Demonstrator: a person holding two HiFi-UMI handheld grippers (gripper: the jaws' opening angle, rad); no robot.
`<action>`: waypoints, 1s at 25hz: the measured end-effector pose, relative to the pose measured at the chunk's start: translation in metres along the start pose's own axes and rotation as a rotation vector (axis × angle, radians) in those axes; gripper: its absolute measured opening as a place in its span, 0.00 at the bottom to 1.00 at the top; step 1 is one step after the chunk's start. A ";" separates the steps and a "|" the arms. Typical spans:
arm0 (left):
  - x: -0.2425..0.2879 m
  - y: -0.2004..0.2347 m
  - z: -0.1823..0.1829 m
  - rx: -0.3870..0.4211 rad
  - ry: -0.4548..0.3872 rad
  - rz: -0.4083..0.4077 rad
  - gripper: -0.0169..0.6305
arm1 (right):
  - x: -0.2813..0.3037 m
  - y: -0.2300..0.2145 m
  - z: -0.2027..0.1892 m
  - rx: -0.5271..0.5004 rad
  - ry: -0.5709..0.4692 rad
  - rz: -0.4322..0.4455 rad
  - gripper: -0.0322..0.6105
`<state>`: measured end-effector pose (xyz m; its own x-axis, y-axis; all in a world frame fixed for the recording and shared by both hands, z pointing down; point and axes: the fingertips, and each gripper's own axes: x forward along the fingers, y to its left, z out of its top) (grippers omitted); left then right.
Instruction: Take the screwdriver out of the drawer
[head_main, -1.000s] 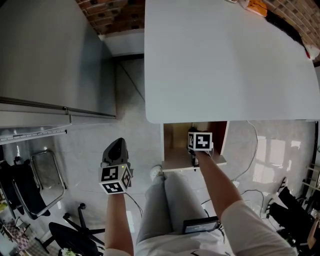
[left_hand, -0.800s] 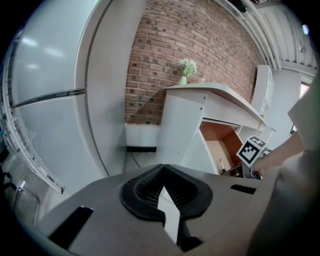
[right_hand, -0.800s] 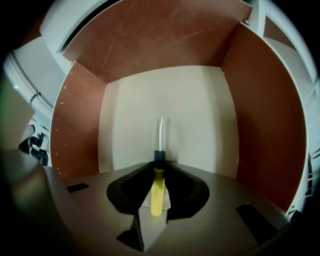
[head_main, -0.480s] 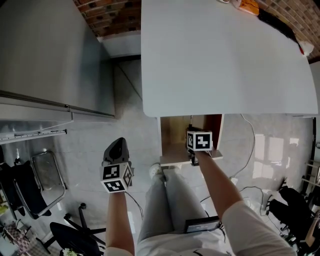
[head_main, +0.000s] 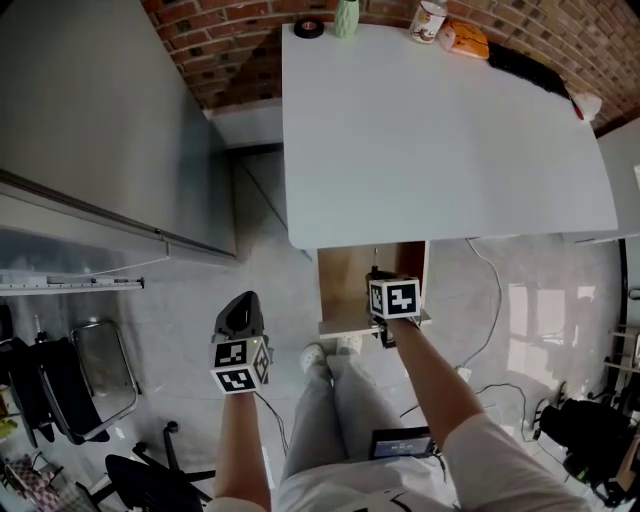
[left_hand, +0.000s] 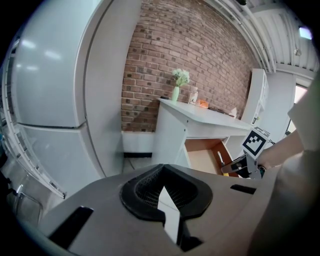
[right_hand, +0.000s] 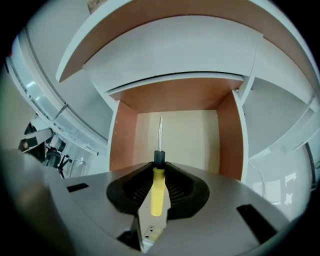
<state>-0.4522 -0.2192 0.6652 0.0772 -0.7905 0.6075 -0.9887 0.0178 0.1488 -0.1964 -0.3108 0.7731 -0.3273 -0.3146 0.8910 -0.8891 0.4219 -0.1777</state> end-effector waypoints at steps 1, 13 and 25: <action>-0.003 -0.002 0.004 0.000 -0.004 -0.002 0.05 | -0.006 0.001 0.002 0.002 -0.003 0.002 0.17; -0.042 -0.017 0.039 -0.021 -0.034 -0.033 0.05 | -0.093 0.025 0.020 -0.013 -0.053 0.046 0.17; -0.094 -0.026 0.082 0.011 -0.114 -0.082 0.05 | -0.184 0.052 0.044 -0.025 -0.194 0.096 0.17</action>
<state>-0.4445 -0.1956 0.5403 0.1434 -0.8533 0.5013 -0.9810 -0.0559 0.1856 -0.1962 -0.2685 0.5812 -0.4674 -0.4287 0.7732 -0.8435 0.4780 -0.2449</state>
